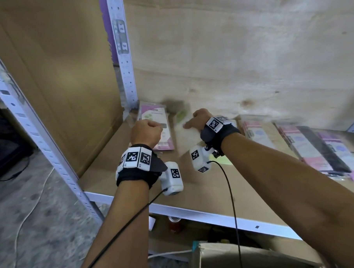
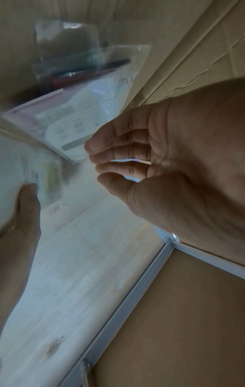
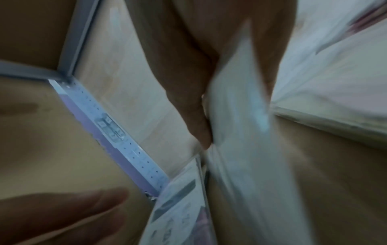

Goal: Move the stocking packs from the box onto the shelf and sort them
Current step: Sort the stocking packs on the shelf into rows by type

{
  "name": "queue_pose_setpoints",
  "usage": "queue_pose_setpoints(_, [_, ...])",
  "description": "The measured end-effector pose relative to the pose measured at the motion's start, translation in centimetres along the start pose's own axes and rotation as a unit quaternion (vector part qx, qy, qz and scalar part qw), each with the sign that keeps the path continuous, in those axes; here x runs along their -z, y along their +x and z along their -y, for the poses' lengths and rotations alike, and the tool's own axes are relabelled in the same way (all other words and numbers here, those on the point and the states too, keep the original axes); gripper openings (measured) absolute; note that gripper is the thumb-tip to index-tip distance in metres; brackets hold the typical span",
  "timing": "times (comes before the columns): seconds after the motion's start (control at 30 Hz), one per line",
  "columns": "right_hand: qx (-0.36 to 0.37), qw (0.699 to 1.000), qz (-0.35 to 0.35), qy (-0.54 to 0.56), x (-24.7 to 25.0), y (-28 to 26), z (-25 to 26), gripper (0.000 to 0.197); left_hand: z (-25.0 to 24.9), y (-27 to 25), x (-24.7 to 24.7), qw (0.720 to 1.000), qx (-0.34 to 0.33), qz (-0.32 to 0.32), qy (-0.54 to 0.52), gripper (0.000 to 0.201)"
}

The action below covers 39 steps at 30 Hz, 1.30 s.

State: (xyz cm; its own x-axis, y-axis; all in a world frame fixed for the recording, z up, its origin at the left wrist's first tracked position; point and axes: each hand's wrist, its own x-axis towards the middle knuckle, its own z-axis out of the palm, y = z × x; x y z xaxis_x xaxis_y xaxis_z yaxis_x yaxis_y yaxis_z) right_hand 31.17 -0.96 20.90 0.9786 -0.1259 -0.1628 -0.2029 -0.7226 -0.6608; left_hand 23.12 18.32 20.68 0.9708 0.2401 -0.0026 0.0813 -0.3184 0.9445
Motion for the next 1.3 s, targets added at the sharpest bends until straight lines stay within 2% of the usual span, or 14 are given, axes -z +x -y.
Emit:
queue_pose_setpoints(0.07, [0.033, 0.998, -0.004, 0.046, 1.0, -1.2, 0.5, 0.064, -0.8, -0.3, -0.1, 0.998, 0.024, 0.008, -0.056, 0.010])
queue_pose_setpoints(0.1, [0.058, 0.997, -0.014, 0.051, 1.5, -2.0, 0.8, 0.059, -1.2, -0.5, -0.1, 0.994, 0.043, 0.024, -0.097, 0.013])
queue_pose_setpoints(0.17, [0.123, 0.991, -0.024, 0.041, 2.7, -4.0, 0.9, 0.048, -2.2, -1.1, -0.3, 0.974, 0.079, 0.079, -0.197, 0.039])
queue_pose_setpoints(0.3, [0.253, 0.967, -0.026, -0.011, 5.4, -9.2, 0.7, 0.023, -4.1, -2.4, -0.9, 0.931, 0.058, 0.171, -0.318, 0.055])
queue_pose_setpoints(0.4, [0.342, 0.935, -0.046, -0.080, 6.8, -12.7, -0.2, 0.022, -5.0, -3.1, -1.8, 0.904, 0.052, 0.198, -0.376, 0.069])
queue_pose_setpoints(0.47, [0.366, 0.916, -0.053, -0.158, 7.7, -14.5, -1.1, 0.034, -5.5, -3.5, -2.5, 0.896, 0.066, 0.191, -0.396, 0.072])
queue_pose_setpoints(0.53, [0.348, 0.911, -0.048, -0.215, 8.4, -15.5, -2.3, 0.049, -5.8, -3.9, -3.2, 0.903, 0.078, 0.174, -0.386, 0.052])
queue_pose_setpoints(0.63, [0.298, 0.929, -0.018, -0.220, 9.7, -16.6, -5.2, 0.067, -6.0, -4.9, -4.7, 0.919, 0.083, 0.144, -0.358, 0.017])
queue_pose_setpoints(0.83, [0.191, 0.979, -0.036, -0.063, 12.3, -16.9, -10.8, 0.056, -6.0, -7.2, -7.2, 0.915, 0.066, 0.232, -0.324, 0.035])
queue_pose_setpoints(0.9, [0.133, 0.988, -0.008, 0.072, 12.7, -17.1, -12.5, 0.048, -6.2, -7.9, -8.0, 0.906, 0.052, 0.278, -0.315, 0.034])
queue_pose_setpoints(0.97, [0.084, 0.980, 0.046, 0.173, 13.1, -17.3, -14.0, 0.042, -6.4, -8.2, -8.8, 0.904, 0.043, 0.300, -0.301, 0.030])
queue_pose_setpoints(1.13, [0.089, 0.962, 0.074, 0.246, 13.1, -17.5, -16.9, 0.033, -6.2, -7.7, -9.9, 0.944, 0.026, 0.202, -0.258, 0.030])
queue_pose_setpoints(1.23, [0.108, 0.956, 0.090, 0.256, 12.7, -17.5, -18.0, 0.029, -5.8, -7.3, -10.3, 0.958, 0.037, 0.137, -0.250, 0.021])
queue_pose_setpoints(1.3, [0.120, 0.958, 0.093, 0.245, 12.6, -17.4, -18.4, 0.024, -5.5, -7.1, -10.8, 0.965, 0.042, 0.123, -0.228, 0.026])
